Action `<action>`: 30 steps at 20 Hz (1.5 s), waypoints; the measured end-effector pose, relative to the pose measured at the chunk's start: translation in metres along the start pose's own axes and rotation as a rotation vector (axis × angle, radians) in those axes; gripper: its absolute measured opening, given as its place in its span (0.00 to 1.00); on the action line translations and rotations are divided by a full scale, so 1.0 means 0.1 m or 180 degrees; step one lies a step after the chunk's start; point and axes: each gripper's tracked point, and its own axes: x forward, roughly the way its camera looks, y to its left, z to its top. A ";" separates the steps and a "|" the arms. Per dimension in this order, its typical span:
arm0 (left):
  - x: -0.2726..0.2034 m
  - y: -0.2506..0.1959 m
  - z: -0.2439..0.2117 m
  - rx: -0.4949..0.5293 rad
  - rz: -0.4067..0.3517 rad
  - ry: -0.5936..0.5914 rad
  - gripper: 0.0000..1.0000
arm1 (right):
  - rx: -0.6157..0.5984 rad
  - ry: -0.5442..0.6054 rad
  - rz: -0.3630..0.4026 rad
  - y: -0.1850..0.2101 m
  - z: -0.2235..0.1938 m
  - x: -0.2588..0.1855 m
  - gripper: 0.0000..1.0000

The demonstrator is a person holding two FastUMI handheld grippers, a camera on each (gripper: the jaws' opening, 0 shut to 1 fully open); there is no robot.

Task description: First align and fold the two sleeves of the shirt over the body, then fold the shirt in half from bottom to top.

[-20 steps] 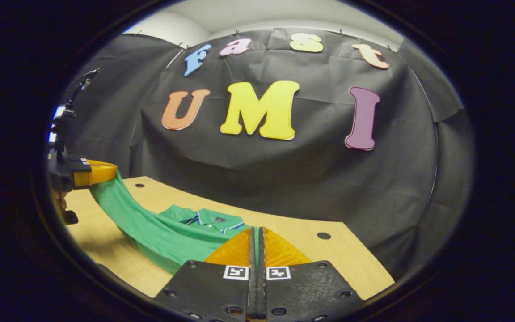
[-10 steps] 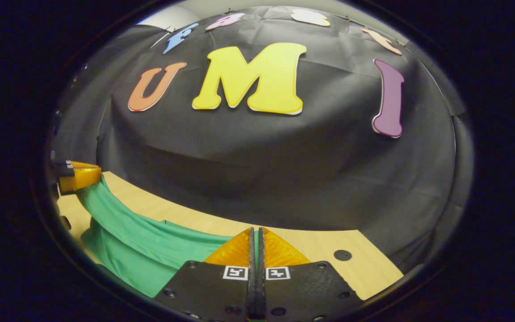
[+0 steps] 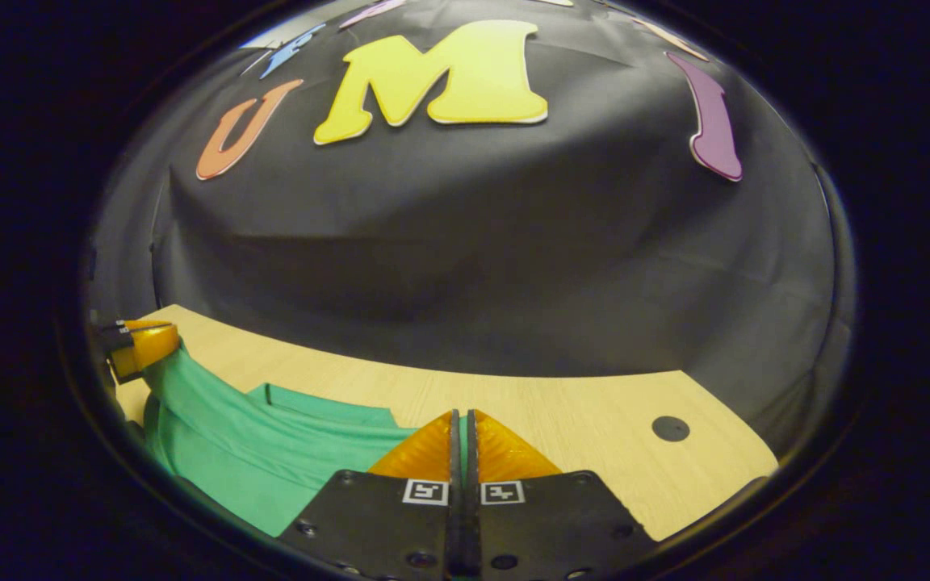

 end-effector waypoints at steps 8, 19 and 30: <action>-0.34 -0.13 0.08 -0.0122 -0.0019 0.0190 1.00 | -0.0058 -0.0038 -0.0033 0.09 0.25 -0.43 0.96; -2.34 -0.32 0.95 -0.0038 0.0057 -0.0164 1.00 | 0.0136 -0.0497 0.0306 0.24 1.07 -2.35 0.95; -4.29 -0.47 0.76 0.0005 0.0132 -0.0201 1.00 | -0.0173 -0.0668 0.0457 0.05 0.64 -4.43 0.96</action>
